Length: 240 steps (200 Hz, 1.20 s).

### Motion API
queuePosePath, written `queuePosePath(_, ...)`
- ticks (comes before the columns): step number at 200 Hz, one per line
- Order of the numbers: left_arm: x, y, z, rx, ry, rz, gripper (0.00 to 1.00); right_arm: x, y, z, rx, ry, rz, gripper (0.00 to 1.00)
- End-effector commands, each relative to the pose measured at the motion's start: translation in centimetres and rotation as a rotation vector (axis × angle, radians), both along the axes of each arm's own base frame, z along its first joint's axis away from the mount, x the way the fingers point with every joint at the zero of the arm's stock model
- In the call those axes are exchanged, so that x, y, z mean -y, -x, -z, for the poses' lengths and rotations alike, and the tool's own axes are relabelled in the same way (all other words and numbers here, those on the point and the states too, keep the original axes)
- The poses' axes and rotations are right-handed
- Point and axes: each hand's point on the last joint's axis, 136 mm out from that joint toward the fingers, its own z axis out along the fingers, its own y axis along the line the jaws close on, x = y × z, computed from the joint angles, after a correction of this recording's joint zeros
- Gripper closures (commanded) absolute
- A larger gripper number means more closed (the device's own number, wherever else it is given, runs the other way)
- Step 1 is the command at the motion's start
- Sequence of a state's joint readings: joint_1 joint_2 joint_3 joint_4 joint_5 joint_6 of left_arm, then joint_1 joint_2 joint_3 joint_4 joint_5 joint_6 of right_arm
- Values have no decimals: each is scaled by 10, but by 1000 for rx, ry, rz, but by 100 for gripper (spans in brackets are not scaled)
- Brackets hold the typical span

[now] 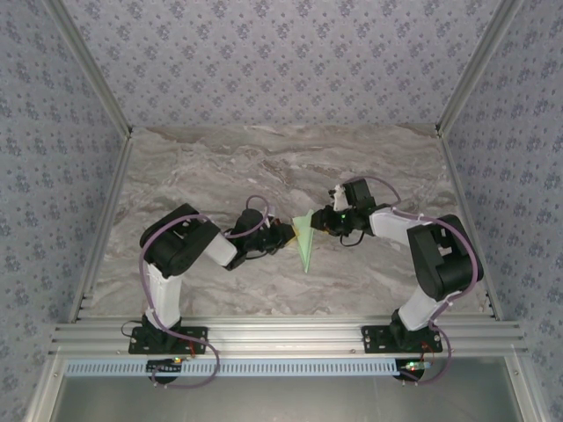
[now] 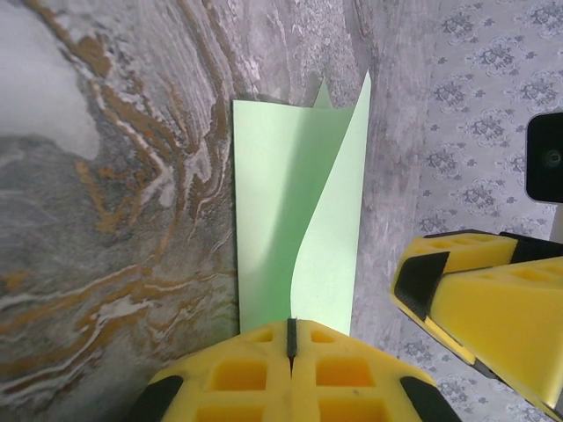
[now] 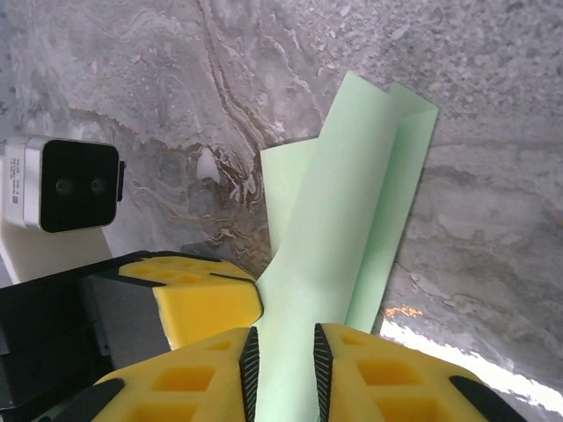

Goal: Fold a paper plane with a square sheet of paper (fold left side to right side)
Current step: Fold the wing for the fifth time at the center of the table.

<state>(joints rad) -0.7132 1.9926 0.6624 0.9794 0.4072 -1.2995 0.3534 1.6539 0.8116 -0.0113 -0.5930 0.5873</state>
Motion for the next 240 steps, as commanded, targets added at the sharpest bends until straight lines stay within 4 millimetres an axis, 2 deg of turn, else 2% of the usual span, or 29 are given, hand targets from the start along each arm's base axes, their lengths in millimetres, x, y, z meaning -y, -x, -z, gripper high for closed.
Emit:
queuePosePath(1, -15, 2, 13, -3, -78, -20, 100, -9, -4, -6, 17, -25, -24, 78)
queuePosePath(124, -3, -1, 12, 0, -65, 25, 100, -27, -15, 4, 19, 2, -60, 78)
queuePosePath(240, -3, -3, 20, -2, -122, 36, 100, -14, -9, 32, -32, 121, -61, 78)
